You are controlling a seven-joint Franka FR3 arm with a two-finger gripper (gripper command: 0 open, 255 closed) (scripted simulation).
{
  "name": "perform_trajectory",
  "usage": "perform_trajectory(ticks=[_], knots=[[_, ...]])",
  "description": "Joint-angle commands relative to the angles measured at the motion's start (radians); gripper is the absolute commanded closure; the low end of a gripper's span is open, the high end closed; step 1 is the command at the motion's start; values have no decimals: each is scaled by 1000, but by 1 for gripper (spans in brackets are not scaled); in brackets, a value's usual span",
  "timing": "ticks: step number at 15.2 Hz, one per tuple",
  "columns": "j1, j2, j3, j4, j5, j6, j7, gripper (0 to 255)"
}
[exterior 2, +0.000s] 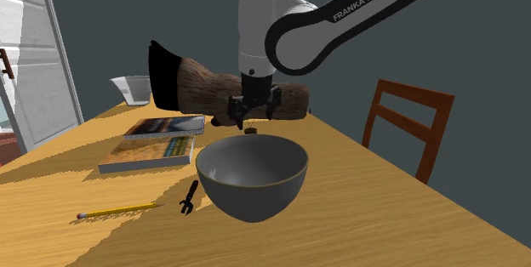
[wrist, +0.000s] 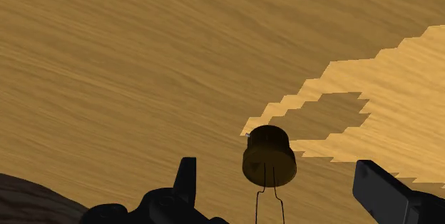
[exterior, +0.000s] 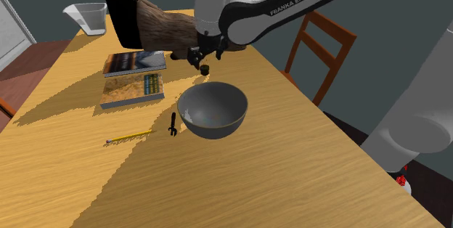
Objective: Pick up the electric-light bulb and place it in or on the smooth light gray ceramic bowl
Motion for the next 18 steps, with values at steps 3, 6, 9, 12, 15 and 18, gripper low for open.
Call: perform_trajectory(ticks=[3, 6, 9, 12, 15, 18], knots=[[5, 53, -8, 12, -48, 34, 40, 0], [5, 81, -15, 8, -72, 60, 54, 0], [5, 86, -17, 7, -77, 65, 57, 0], [5, 86, -17, 7, -77, 65, 57, 0], [5, 86, -17, 7, -77, 65, 57, 255], [5, 86, -17, 7, -77, 65, 57, 255]])
